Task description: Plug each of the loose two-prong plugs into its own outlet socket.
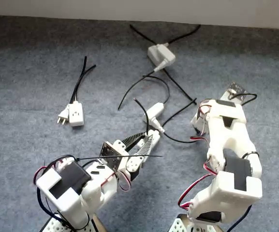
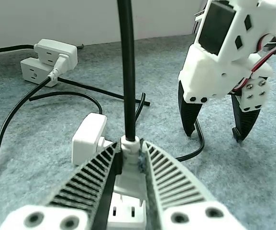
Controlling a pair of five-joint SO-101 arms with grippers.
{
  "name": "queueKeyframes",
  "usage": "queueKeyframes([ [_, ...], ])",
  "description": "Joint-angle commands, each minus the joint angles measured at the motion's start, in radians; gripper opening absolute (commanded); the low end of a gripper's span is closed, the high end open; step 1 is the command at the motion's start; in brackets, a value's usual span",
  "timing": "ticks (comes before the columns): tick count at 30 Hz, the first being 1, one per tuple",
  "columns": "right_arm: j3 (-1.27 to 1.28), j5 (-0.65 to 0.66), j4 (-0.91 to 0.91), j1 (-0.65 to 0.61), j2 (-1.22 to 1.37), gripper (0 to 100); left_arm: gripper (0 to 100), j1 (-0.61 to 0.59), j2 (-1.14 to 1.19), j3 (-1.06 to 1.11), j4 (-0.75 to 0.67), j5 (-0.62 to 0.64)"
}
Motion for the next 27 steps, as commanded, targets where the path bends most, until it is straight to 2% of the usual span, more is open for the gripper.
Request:
queueKeyframes([
  [1,-0.004,0.017,-0.035,0.03,-0.004,29.5,1,0.008,-0.005,0.004,-0.006,0.011],
  [7,-0.01,0.018,-0.044,0.076,-0.005,29.5,1,0.008,-0.005,0.004,-0.008,0.012],
  [10,-0.042,0.049,-0.093,0.15,-0.002,29.5,1,0.005,-0.005,0.005,-0.008,0.012],
  [19,-0.056,0.052,-0.096,0.151,0.041,29.5,1,-0.054,-0.007,0.005,-0.009,0.011],
  [27,-0.09,0.006,-0.054,0.17,0.056,29.5,1,-0.039,-0.002,0.005,0.0,0.009],
])
